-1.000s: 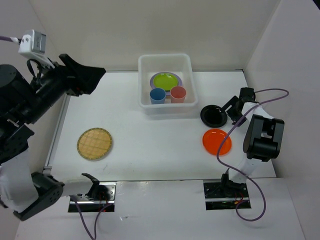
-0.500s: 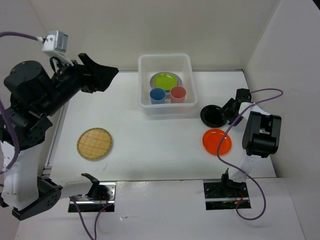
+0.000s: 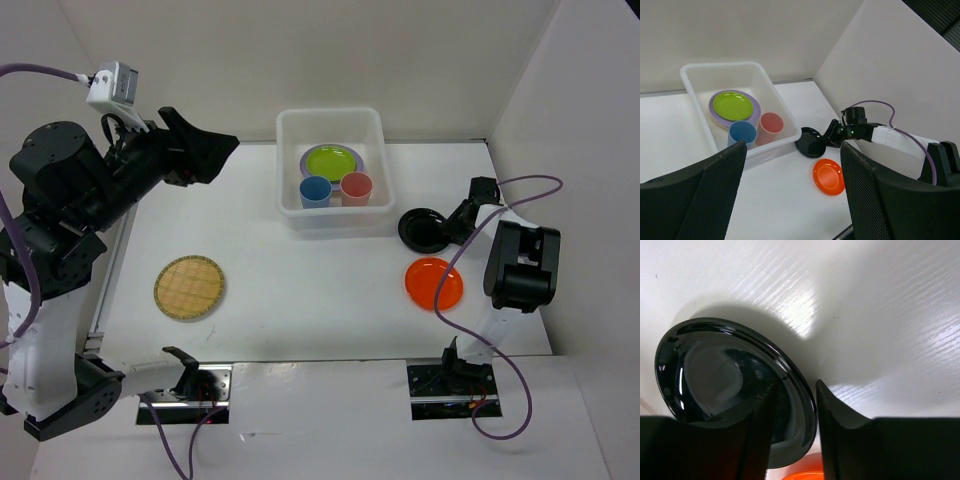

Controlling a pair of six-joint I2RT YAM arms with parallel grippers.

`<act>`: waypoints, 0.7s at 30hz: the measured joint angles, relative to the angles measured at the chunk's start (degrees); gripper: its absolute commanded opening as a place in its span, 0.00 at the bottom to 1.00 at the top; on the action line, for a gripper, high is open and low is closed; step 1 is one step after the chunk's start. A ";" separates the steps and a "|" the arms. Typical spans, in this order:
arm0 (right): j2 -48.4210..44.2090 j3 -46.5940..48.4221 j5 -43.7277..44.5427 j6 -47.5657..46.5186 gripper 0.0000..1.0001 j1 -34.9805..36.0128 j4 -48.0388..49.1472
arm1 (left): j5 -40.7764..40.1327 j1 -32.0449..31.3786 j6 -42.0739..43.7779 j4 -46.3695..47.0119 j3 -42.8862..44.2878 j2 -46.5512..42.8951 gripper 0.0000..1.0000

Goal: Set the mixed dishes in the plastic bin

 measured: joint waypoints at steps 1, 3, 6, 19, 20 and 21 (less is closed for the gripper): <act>0.07 0.00 -0.04 0.02 0.37 0.00 0.04 | 0.04 0.00 0.02 0.04 -0.04 0.04 0.82; 0.28 0.00 -0.04 0.02 0.31 0.02 0.24 | 0.15 0.00 -0.07 0.13 -0.09 0.11 0.82; 0.59 0.00 -0.33 0.04 0.30 0.02 0.74 | 0.57 0.00 -0.11 0.26 -0.15 0.11 0.82; 1.51 -0.02 -5.90 0.09 0.42 0.02 4.20 | 0.76 0.00 -0.15 1.31 -1.51 0.11 0.84; 1.62 -0.04 -6.54 0.15 0.42 0.02 4.61 | 0.87 0.00 -0.15 1.42 -1.66 0.13 0.84; 1.73 -0.13 -7.23 0.17 0.42 0.02 5.03 | 0.98 0.00 -0.15 1.42 -1.75 0.15 0.84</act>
